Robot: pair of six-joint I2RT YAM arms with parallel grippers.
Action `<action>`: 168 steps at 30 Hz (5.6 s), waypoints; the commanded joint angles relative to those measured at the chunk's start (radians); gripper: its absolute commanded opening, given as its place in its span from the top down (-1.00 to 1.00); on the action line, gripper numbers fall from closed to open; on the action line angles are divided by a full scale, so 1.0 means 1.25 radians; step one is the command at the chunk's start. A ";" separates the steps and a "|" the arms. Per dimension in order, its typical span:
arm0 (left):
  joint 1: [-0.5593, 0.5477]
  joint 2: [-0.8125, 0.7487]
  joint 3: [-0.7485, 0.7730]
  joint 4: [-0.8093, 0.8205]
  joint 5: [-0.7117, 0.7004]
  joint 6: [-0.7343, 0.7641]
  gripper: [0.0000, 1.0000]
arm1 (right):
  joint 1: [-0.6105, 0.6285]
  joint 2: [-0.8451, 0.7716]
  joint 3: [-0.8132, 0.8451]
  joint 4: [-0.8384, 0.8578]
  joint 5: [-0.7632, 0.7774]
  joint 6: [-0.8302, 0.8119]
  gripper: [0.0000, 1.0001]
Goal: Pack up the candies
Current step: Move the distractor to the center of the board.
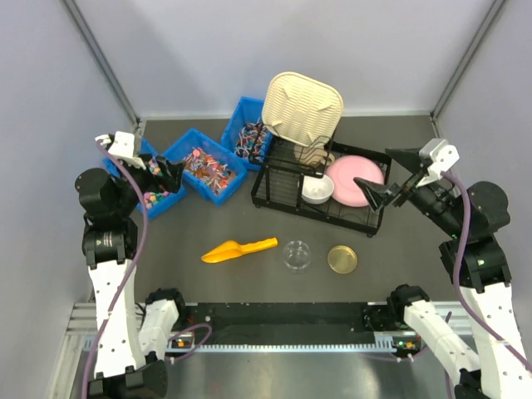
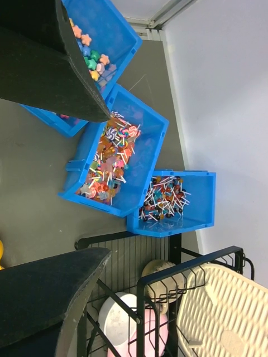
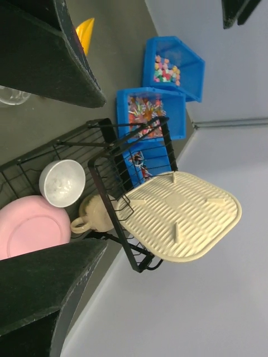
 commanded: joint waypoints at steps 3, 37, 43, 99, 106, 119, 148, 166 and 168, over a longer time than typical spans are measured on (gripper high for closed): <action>0.007 -0.009 0.008 0.024 0.027 0.019 -0.98 | 0.001 0.001 0.005 -0.003 -0.125 -0.095 -0.97; 0.005 -0.017 -0.039 -0.132 0.203 0.256 -0.98 | 0.152 0.276 0.044 -0.108 -0.019 -0.229 -0.52; 0.005 -0.016 -0.053 -0.125 0.219 0.251 -0.98 | 0.338 0.227 0.025 -0.199 -0.011 -0.371 -0.66; 0.051 -0.003 -0.108 -0.054 0.161 0.198 -0.98 | 0.238 0.738 0.317 -0.243 -0.212 -0.412 -0.87; 0.054 -0.007 -0.107 -0.056 0.170 0.193 -0.98 | 0.226 0.587 0.100 -0.296 -0.155 -0.530 -0.90; 0.064 -0.014 -0.107 -0.057 0.181 0.188 -0.98 | 0.072 0.641 -0.031 -0.302 -0.184 -0.558 -0.87; 0.084 -0.017 -0.114 -0.048 0.201 0.182 -0.98 | -0.194 0.823 0.067 -0.032 0.052 -0.431 -0.90; 0.094 -0.012 -0.121 -0.040 0.220 0.178 -0.98 | -0.222 0.965 0.223 0.065 0.169 -0.302 -0.92; 0.095 -0.008 -0.122 -0.036 0.223 0.177 -0.98 | -0.222 0.979 0.232 0.070 0.199 -0.308 -0.92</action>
